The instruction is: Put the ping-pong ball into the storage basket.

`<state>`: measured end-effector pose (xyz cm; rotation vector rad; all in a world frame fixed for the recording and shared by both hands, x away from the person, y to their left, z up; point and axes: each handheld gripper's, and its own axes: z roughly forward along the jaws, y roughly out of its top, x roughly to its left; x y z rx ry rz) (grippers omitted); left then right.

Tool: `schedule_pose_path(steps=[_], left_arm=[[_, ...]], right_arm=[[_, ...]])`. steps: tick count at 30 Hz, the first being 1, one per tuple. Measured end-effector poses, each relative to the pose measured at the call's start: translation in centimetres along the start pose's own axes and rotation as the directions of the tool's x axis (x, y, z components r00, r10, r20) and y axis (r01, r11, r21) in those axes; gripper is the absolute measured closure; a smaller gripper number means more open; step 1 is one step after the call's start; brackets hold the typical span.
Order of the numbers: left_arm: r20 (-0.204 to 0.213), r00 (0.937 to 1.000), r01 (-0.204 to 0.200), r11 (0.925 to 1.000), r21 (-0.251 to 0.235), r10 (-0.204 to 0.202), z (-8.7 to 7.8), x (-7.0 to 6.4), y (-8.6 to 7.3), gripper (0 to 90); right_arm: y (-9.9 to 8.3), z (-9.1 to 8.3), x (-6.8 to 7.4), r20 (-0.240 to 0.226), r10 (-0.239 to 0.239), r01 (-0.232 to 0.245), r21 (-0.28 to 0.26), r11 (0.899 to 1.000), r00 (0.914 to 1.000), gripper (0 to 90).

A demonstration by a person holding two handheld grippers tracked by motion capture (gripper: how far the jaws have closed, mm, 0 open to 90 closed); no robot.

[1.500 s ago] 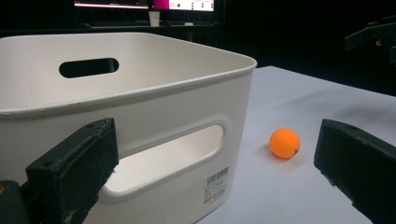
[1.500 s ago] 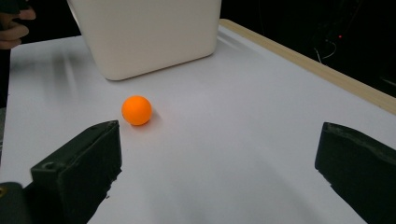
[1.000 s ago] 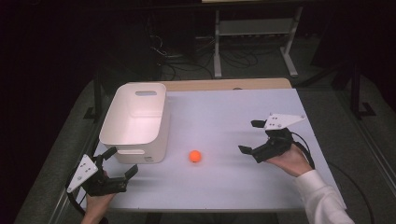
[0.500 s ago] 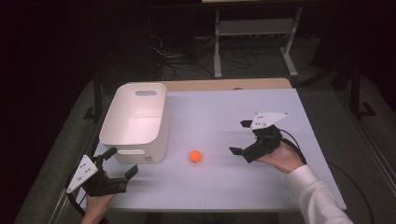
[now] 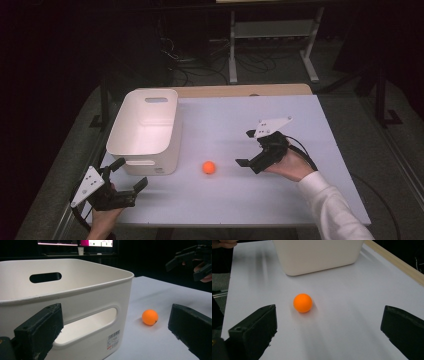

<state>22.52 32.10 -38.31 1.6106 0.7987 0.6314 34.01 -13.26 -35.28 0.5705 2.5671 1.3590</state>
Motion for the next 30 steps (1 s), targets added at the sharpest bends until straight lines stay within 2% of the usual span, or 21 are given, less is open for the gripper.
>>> schedule_pose_path(steps=[6, 11, 20, 22, 30], left_arm=[[0.003, 1.0, -0.002, 1.0, -0.001, 0.002, 0.0, 0.0, 0.0, 0.0], [0.003, 1.0, 0.003, 1.0, -0.005, -0.003, 0.0, -0.1, 0.0, 0.0], [0.003, 1.0, 0.006, 1.0, -0.007, -0.006, -0.1, 0.0, 0.0, 0.0], [0.004, 1.0, 0.006, 0.9999, -0.009, -0.006, 0.0, -0.1, 0.0, 0.0], [0.005, 0.9999, 0.01, 0.9999, -0.009, -0.01, -0.1, 0.0, 0.0, 0.0]], right_arm=[[0.4, 1.1, 0.1, -0.021, -0.018, 0.019, 0.022, 1.0, 0.9996, 0.1], [0.7, 1.4, 0.2, -0.035, -0.008, 0.009, 0.034, 0.999, 0.9994, 0.1], [1.2, 2.4, 0.4, -0.059, -0.02, 0.024, 0.066, 0.998, 0.9981, 0.2], [1.5, 2.6, 0.5, -0.068, -0.002, 0.008, 0.079, 0.997, 0.9977, 0.4], [2.1, 3.3, 0.6, -0.087, 0.003, 0.006, 0.096, 0.995, 0.9962, 0.4]])
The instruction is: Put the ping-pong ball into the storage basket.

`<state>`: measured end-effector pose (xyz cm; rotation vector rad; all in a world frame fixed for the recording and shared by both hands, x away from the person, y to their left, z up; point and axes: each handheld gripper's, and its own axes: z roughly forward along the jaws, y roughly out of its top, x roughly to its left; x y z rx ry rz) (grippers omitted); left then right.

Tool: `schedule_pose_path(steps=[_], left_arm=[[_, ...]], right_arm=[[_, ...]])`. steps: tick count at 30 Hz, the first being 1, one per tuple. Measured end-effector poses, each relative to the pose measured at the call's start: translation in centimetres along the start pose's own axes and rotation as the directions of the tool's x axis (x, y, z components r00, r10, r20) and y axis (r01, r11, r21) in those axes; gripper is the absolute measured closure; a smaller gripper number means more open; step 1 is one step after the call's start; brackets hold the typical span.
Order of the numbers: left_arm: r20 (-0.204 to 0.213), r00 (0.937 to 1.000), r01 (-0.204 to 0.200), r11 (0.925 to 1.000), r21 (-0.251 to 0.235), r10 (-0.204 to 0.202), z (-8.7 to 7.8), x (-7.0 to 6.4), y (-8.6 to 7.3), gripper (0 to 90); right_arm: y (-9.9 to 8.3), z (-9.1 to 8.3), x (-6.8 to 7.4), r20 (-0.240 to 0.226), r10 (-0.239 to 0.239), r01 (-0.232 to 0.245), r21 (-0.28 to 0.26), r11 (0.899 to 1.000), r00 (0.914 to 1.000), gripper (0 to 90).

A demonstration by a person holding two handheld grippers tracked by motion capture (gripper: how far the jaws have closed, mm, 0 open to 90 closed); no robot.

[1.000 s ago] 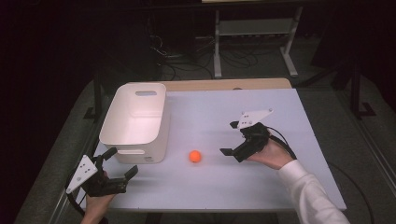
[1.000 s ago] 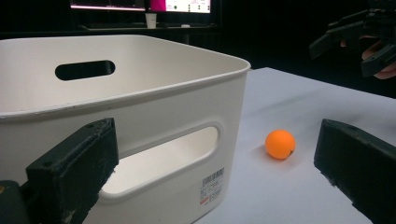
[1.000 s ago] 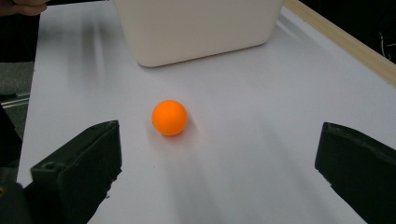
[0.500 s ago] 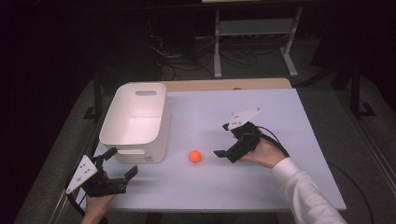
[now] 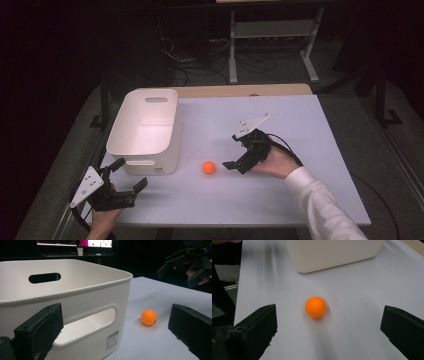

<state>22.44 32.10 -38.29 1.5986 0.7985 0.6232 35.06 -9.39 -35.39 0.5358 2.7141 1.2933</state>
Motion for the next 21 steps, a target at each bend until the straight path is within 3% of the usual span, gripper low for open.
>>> schedule_pose_path(steps=[18, 21], left_arm=[[0.005, 1.0, 0.0, 1.0, -0.002, 0.0, 0.0, -0.1, 0.0, 0.0], [0.005, 1.0, 0.002, 1.0, -0.002, -0.002, 0.0, -0.1, 0.0, 0.0]], right_arm=[[1.6, 1.7, 0.5, -0.052, 0.012, -0.008, 0.078, 0.997, 0.9986, 0.4], [1.8, 2.1, 0.4, -0.061, -0.003, 0.009, 0.089, 0.996, 0.9981, 0.4]])
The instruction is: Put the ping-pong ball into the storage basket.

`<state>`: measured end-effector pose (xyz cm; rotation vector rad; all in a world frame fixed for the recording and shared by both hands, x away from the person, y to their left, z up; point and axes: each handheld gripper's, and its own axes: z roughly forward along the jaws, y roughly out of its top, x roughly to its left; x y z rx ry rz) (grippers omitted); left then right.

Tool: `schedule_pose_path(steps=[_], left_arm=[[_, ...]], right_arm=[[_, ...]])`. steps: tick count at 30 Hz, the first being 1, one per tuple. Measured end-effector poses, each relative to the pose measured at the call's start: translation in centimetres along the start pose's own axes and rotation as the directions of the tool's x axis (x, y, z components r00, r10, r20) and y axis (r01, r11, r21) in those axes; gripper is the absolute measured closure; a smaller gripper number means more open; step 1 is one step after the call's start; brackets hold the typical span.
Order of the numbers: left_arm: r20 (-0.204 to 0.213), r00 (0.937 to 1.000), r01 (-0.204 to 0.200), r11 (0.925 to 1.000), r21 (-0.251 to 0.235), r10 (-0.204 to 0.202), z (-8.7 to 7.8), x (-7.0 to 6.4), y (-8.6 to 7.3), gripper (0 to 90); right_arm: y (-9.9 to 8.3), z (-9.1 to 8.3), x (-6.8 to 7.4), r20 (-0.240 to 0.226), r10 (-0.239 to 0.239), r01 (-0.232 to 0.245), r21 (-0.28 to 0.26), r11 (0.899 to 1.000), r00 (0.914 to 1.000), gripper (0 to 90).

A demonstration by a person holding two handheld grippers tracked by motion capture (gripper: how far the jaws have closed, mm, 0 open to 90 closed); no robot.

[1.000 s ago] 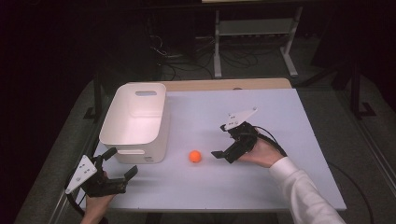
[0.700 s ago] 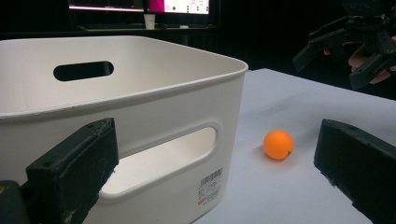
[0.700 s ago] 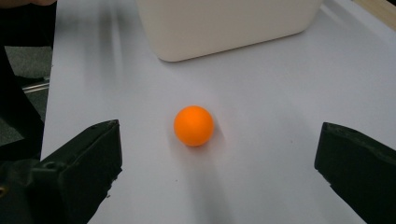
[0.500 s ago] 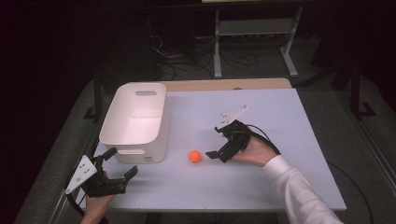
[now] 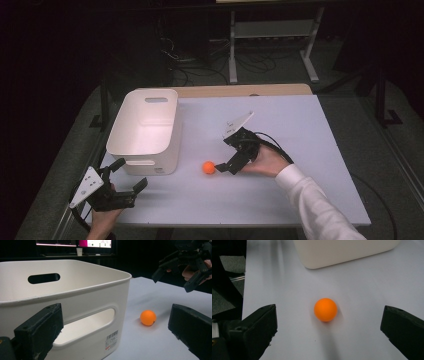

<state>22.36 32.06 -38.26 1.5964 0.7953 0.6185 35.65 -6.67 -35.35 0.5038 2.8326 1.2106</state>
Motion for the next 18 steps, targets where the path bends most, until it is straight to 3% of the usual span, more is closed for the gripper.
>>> schedule_pose_path(steps=[10, 18], left_arm=[[0.001, 1.0, 0.001, 1.0, -0.001, -0.001, 0.0, 0.0, 0.0, 0.0], [0.0, 1.0, -0.005, 1.0, 0.006, 0.005, 0.0, 0.0, 0.0, 0.0]], right_arm=[[0.5, 1.5, 0.0, -0.011, -0.032, 0.033, 0.058, 0.998, 0.9994, 0.4], [0.6, 2.5, -0.1, -0.023, -0.018, 0.02, 0.087, 0.996, 0.9996, 0.4]])
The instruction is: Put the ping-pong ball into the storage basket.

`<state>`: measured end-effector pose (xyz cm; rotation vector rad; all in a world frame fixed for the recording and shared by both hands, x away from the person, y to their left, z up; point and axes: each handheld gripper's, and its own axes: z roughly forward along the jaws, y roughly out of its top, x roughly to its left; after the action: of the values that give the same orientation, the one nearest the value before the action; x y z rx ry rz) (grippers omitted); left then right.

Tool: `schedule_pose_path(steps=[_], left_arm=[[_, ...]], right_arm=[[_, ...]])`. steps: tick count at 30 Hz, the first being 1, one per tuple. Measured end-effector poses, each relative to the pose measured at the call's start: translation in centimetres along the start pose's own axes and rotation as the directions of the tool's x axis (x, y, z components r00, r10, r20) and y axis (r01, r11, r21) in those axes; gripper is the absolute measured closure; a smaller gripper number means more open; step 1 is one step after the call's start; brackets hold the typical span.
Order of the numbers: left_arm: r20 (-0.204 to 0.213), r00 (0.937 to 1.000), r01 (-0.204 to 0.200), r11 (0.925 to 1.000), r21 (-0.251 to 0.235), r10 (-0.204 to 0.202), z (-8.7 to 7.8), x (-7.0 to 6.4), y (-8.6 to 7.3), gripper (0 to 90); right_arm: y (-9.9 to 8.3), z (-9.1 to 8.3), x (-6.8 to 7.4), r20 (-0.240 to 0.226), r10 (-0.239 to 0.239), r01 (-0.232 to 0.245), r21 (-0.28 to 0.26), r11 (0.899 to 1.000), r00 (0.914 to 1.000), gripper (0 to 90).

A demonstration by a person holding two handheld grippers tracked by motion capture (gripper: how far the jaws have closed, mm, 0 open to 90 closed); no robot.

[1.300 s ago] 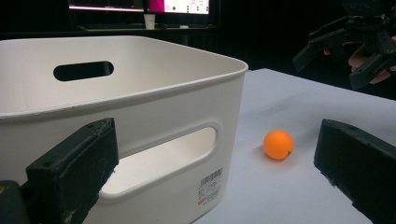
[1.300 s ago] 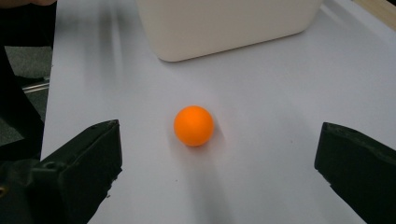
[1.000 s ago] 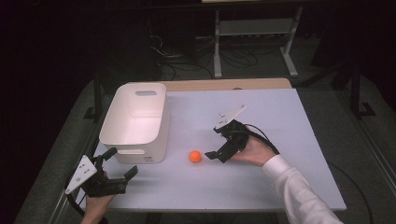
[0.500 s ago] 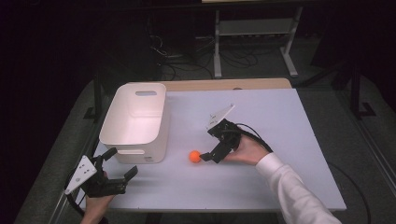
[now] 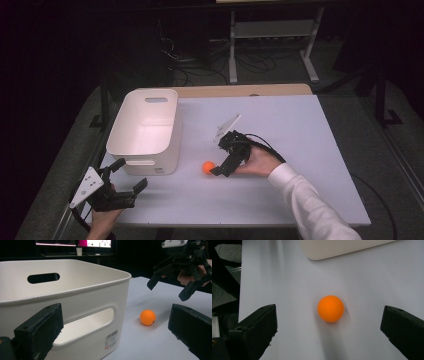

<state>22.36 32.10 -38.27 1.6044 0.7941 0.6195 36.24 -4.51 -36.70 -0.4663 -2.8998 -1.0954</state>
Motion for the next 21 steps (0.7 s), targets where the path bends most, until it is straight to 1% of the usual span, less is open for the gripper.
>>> schedule_pose_path(steps=[7, 9, 11, 13, 17, 18, 21], left_arm=[[0.003, 1.0, 0.001, 1.0, -0.001, -0.001, 0.0, 0.0, 0.0, 0.0], [0.004, 1.0, 0.0, 1.0, -0.001, 0.0, 0.0, 0.0, 0.0, 0.0], [0.005, 0.9999, -0.009, 0.9999, 0.007, 0.009, 0.0, 0.0, 0.0, 0.0], [0.005, 1.0, 0.0, 1.0, -0.001, 0.0, 0.1, 0.0, 0.0, 0.0], [0.006, 0.9999, -0.01, 0.9999, 0.008, 0.01, 0.0, 0.0, 0.0, 0.0], [0.006, 0.9999, -0.009, 0.9999, 0.008, 0.009, 0.0, 0.0, 0.0, 0.0], [0.006, 1.0, -0.002, 1.0, 0.005, 0.002, 0.0, -0.1, 0.0, 0.0]], right_arm=[[0.1, 1.3, -0.3, -0.019, 0.002, -0.001, 0.027, 1.0, 0.9998, 0.5], [0.1, 1.4, -0.3, -0.023, 0.007, -0.006, 0.031, 0.999, 0.9997, 0.5], [0.2, 1.6, -0.3, -0.021, 0.005, -0.004, 0.035, 0.999, 0.9998, 0.5], [0.3, 1.9, -0.4, -0.021, 0.004, -0.003, 0.04, 0.999, 0.9998, 0.5], [0.3, 2.4, -0.6, -0.028, 0.006, -0.004, 0.049, 0.999, 0.9996, 0.7], [0.3, 2.8, -0.7, -0.031, 0.004, -0.003, 0.051, 0.999, 0.9995, 0.7], [0.3, 3.0, -0.8, -0.033, 0.002, 0.0, 0.059, 0.998, 0.9994, 0.9]])
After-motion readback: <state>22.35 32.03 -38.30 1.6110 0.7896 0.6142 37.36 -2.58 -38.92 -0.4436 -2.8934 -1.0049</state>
